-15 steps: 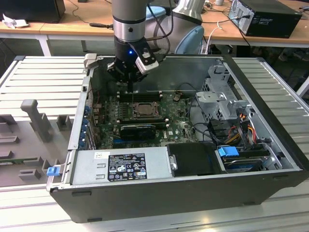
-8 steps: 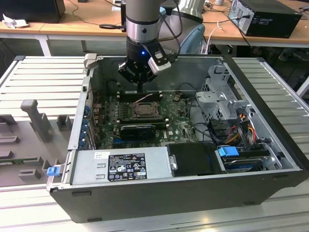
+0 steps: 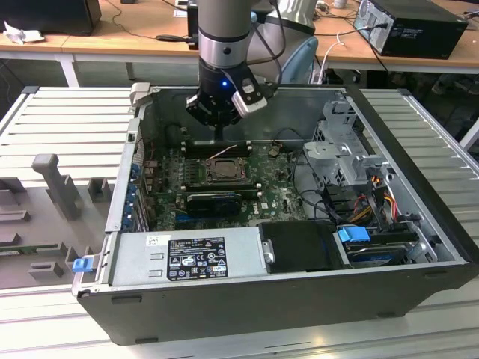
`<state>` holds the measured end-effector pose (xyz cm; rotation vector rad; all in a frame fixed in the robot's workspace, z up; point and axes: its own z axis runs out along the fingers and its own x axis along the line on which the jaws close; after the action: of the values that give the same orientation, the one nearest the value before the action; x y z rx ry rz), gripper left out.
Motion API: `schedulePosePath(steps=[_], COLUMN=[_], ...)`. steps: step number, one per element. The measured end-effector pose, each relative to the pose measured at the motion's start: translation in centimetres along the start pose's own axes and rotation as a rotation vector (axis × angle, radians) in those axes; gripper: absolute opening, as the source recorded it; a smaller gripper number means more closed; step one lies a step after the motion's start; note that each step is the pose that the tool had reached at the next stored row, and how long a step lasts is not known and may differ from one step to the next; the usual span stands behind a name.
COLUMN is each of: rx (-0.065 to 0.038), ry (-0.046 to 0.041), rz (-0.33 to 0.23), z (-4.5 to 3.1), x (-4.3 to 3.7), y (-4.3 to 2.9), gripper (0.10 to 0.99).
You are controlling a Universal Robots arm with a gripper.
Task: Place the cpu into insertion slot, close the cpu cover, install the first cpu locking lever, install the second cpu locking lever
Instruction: 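Install the first cpu locking lever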
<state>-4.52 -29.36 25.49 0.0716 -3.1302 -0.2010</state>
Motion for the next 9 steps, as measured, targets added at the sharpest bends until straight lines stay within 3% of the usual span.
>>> schedulePosePath(steps=[7, 9], rx=[-0.001, -0.009], ry=[0.0008, 0.0013], rz=[-0.007, -0.012], z=[1.46, 1.56], x=[-0.69, -0.70], y=[-0.20, -0.22], gripper=[0.106, 0.106])
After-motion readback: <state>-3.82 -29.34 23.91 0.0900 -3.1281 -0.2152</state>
